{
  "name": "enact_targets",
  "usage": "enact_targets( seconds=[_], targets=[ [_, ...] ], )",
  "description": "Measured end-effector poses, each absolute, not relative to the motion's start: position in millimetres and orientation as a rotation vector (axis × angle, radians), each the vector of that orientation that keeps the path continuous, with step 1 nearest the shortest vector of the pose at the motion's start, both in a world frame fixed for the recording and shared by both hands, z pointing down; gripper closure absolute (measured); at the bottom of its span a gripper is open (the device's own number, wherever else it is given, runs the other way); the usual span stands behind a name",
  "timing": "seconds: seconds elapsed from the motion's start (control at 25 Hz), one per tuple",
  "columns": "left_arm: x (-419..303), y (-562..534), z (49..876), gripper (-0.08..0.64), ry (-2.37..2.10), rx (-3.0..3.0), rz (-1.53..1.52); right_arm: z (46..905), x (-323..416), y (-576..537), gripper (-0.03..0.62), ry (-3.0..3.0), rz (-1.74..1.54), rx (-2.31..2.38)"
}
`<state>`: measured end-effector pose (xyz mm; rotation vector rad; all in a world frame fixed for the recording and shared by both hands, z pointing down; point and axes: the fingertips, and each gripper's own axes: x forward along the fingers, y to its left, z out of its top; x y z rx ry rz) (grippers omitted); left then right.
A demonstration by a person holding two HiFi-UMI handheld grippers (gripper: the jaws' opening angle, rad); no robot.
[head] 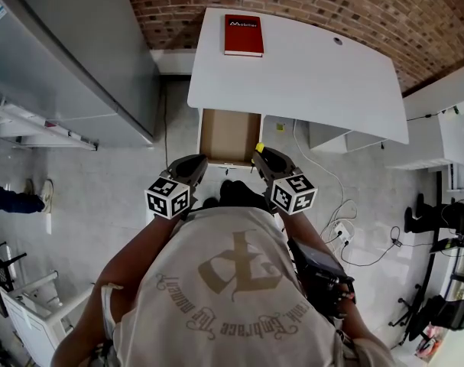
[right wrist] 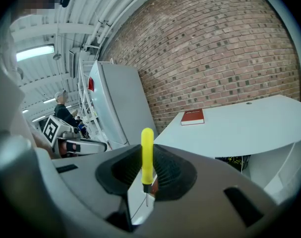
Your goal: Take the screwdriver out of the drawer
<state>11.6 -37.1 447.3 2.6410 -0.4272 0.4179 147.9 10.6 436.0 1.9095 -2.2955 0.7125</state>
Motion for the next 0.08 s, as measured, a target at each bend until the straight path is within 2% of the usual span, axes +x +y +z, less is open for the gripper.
enact_targets(
  seconds=[0.08],
  targets=[
    [14.1, -36.9, 448.1, 0.545, -0.422, 2.642, 0.42, 436.1, 150.7, 10.7, 0.535, -2.293, 0.711, 1.916]
  ],
)
